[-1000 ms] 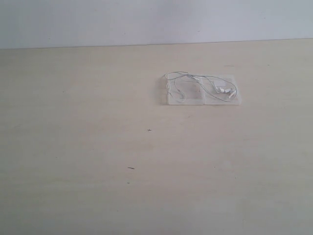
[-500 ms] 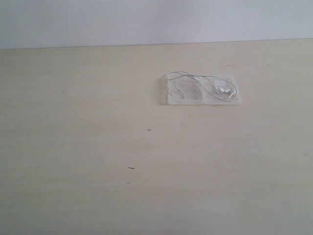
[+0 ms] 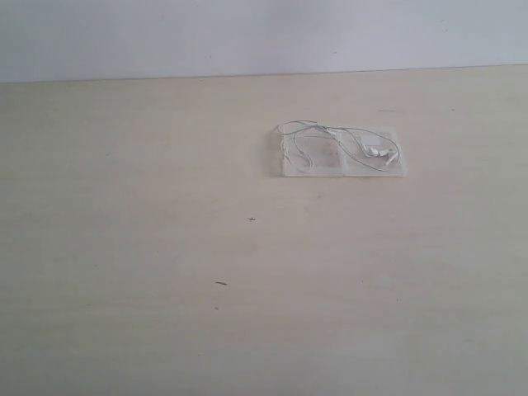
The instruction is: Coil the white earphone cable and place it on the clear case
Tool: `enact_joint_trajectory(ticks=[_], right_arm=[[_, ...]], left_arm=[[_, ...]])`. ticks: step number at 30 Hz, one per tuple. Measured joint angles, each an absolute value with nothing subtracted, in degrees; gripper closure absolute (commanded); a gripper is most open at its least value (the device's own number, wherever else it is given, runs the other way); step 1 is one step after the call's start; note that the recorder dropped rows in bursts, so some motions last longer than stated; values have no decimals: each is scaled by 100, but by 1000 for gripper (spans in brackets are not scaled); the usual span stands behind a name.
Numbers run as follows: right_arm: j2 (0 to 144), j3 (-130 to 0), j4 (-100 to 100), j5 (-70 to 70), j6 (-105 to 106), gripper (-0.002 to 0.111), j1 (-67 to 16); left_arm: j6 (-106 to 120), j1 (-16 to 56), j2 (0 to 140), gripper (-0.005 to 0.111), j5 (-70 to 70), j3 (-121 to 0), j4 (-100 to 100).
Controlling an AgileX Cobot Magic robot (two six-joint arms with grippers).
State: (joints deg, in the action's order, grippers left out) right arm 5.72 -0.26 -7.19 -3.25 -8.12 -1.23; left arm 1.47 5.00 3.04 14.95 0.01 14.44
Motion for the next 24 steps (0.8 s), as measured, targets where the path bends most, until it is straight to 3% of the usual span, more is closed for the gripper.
enact_joint_trajectory(ticks=[24], right_arm=[[572, -26, -719, -325, -812, 108, -123]], left_arm=[[147, 235, 304, 107, 1495, 1, 1444]])
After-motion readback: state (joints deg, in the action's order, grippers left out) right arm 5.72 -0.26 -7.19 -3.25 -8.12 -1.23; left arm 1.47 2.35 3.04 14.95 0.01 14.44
